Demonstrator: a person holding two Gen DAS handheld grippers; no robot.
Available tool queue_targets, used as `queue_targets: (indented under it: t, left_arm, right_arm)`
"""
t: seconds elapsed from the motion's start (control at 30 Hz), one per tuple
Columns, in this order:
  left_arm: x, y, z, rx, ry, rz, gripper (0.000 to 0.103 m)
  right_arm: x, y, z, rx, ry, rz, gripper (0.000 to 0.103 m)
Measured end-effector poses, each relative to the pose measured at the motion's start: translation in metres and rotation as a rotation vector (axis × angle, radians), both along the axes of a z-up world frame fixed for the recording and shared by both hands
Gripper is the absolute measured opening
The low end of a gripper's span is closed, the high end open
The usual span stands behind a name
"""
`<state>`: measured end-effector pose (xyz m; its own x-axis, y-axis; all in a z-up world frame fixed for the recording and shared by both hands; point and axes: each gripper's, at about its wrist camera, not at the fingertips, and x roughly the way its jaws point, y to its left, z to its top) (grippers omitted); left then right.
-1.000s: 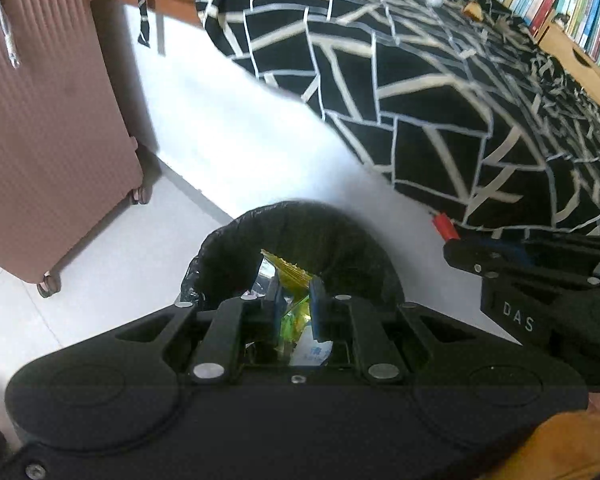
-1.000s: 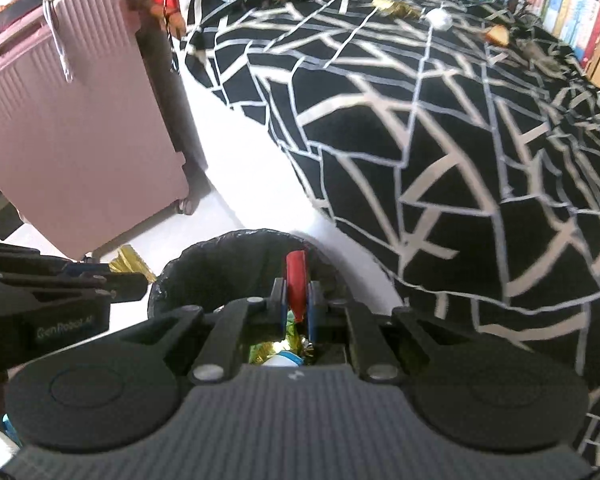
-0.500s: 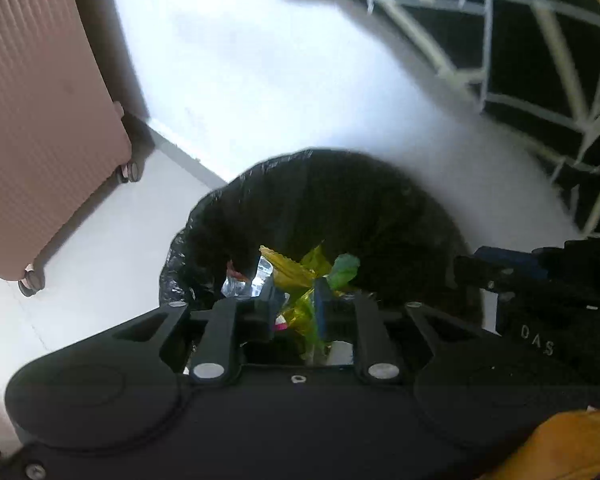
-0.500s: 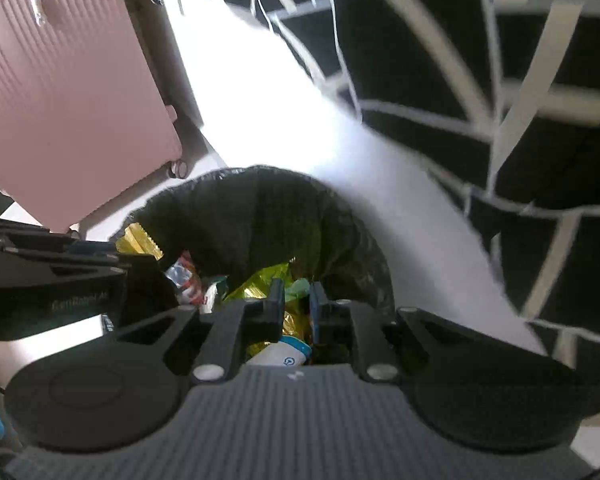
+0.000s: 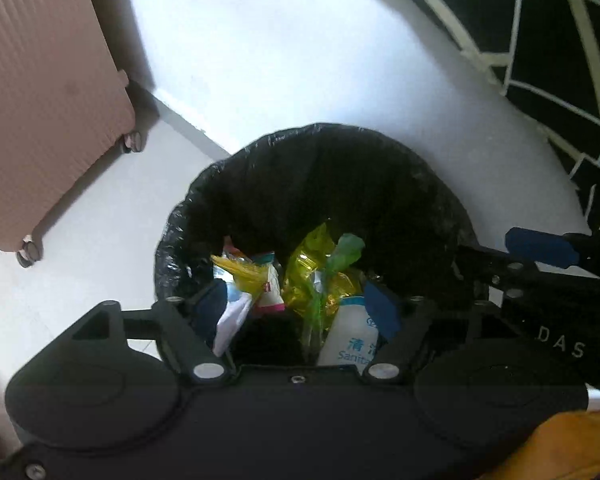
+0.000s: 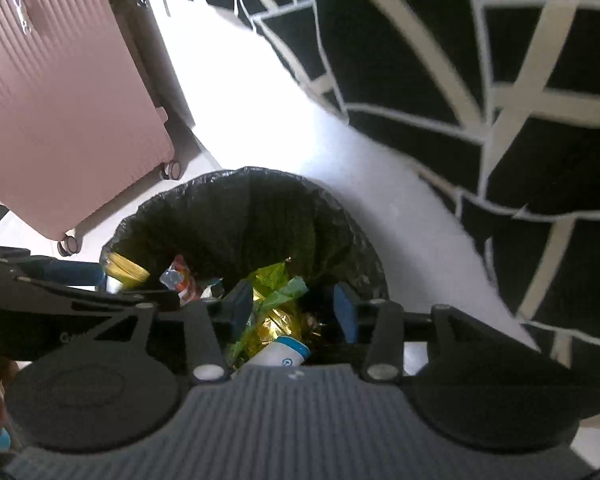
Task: Collect trash
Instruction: 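Move both grippers back to the trash on the bed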
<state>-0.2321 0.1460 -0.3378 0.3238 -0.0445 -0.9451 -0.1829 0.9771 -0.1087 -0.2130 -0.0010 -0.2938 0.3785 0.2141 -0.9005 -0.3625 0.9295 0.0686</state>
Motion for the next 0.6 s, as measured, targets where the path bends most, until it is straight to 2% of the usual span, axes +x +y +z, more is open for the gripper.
queue_targets:
  t: [0.6]
  left_arm:
    - [-0.001, -0.023, 0.085, 0.002, -0.026, -0.001, 0.078]
  right_arm:
    - [-0.001, -0.027, 0.076, 0.025, -0.024, -0.044, 0.064]
